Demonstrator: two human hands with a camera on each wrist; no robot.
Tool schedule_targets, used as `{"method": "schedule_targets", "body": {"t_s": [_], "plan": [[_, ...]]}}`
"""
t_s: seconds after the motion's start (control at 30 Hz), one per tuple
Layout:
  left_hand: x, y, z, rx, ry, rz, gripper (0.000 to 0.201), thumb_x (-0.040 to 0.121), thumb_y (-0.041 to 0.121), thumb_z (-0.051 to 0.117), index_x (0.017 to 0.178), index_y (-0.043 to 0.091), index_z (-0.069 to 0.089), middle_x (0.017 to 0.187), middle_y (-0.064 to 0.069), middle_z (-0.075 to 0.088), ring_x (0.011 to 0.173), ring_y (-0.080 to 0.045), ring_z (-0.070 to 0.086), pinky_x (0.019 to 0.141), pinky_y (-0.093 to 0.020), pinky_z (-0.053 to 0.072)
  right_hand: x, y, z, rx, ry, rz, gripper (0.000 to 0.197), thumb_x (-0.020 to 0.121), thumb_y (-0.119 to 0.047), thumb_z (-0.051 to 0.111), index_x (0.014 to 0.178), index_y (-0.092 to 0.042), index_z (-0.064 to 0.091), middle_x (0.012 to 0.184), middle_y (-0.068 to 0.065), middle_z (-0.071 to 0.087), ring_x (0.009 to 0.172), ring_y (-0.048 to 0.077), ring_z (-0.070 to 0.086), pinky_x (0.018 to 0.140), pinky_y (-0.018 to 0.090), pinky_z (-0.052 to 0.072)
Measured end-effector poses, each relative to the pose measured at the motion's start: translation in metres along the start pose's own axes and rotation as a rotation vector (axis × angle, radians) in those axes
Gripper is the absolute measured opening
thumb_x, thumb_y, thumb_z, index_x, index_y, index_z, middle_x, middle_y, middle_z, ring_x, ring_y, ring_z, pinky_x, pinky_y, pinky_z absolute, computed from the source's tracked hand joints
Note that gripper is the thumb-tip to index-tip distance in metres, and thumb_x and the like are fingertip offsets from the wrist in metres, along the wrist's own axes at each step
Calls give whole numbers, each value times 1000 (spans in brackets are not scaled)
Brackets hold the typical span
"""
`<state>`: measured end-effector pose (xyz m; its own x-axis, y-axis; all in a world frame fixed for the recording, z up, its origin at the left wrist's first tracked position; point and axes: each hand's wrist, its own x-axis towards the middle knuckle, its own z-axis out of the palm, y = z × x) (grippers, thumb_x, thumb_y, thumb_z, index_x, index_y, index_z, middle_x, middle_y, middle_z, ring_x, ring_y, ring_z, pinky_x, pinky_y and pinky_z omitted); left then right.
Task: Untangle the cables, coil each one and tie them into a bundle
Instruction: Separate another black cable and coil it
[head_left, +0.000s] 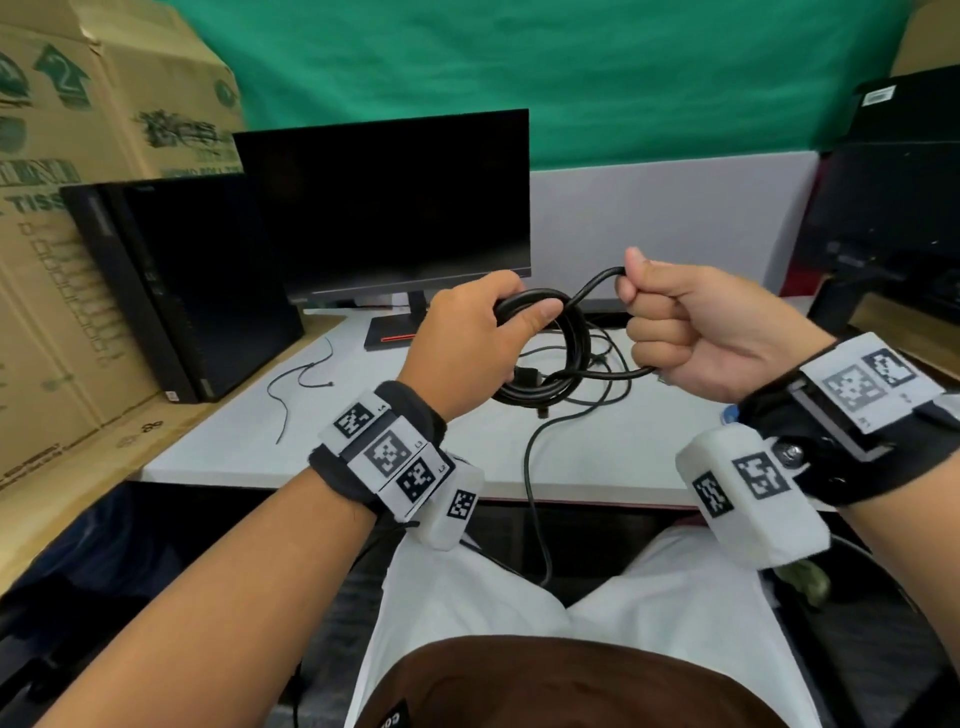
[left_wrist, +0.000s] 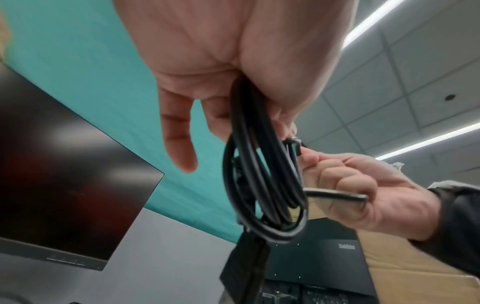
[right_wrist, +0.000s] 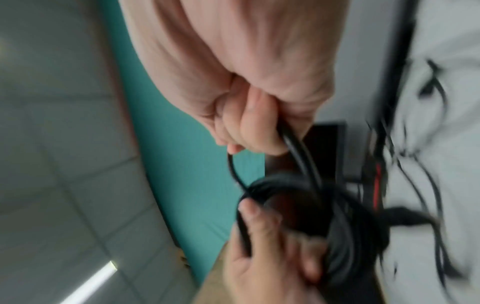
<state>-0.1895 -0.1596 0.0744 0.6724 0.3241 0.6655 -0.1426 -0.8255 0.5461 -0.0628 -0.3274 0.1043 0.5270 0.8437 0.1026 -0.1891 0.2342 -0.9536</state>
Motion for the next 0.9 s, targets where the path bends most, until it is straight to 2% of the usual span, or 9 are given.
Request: {"method": "schedule_targets", "body": {"t_s": [0.1, 0.17, 0.27, 0.4, 0.5, 0.63, 0.77, 0.83, 0.9], "plan": [[0, -3, 0, -1, 93, 15, 31, 96, 37, 63, 82, 9, 56, 63, -3, 59, 54, -23, 60, 52, -34, 49, -1, 7, 8, 182, -66, -8, 33, 99, -37, 52, 75, -14, 49, 49, -8, 31, 41, 6, 27, 36, 14, 32], [1, -7, 0, -75, 176, -42, 35, 97, 33, 63, 83, 2, 55, 65, -13, 61, 49, -21, 56, 49, -29, 46, -1, 16, 11, 106, -159, -130, 28, 95, -34, 53, 76, -13, 52, 61, -1, 52, 61, 13, 59, 68, 25, 60], [4, -13, -2, -252, 242, -192, 37, 98, 30, 62, 85, -4, 57, 49, -7, 55, 41, -12, 50, 50, -20, 44, -5, 24, 12, -128, -272, -268, 24, 95, -26, 48, 82, -8, 57, 84, 8, 71, 104, 27, 68, 102, 36, 51], [2, -12, -4, -513, 245, -264, 34, 97, 21, 64, 91, -12, 55, 47, -10, 47, 37, -18, 43, 72, -38, 61, -6, 26, 18, -176, -212, -330, 27, 102, -24, 38, 86, -8, 52, 68, 6, 61, 87, 25, 69, 91, 32, 53], [-1, -3, -3, -507, 167, -161, 21, 96, 11, 63, 82, 0, 53, 45, 2, 41, 31, -15, 38, 54, -33, 57, -1, 21, 20, 24, -8, -291, 34, 106, -32, 35, 81, -13, 47, 54, -2, 20, 47, 14, 34, 66, 29, 54], [1, -2, -11, -230, 160, -61, 19, 94, 19, 68, 84, 6, 58, 68, -8, 63, 45, -24, 62, 44, -22, 44, 0, 8, 5, 63, 121, -249, 34, 106, -36, 40, 84, -15, 53, 51, -8, 17, 39, 7, 15, 36, 20, 22], [3, -7, -19, -470, 124, -150, 19, 99, 15, 60, 86, 2, 55, 49, 10, 40, 34, -10, 39, 54, -34, 54, 7, 18, -10, -580, 333, -492, 30, 103, -27, 45, 81, -19, 63, 50, -11, 32, 42, 12, 30, 44, 26, 37], [3, -4, -20, -731, 73, -239, 19, 101, 19, 57, 85, 8, 54, 50, 7, 28, 38, -9, 28, 60, -36, 57, 10, 29, -11, -1031, 383, -521, 30, 103, -22, 48, 81, -17, 67, 53, -6, 41, 53, 17, 43, 73, 37, 48], [0, 1, -14, -914, 19, -326, 22, 102, 26, 55, 86, 11, 53, 50, 5, 25, 39, -10, 27, 66, -38, 58, 11, 38, -11, -1214, 358, -441, 28, 101, -25, 53, 82, -15, 71, 51, -5, 43, 54, 11, 45, 77, 26, 42]]}}
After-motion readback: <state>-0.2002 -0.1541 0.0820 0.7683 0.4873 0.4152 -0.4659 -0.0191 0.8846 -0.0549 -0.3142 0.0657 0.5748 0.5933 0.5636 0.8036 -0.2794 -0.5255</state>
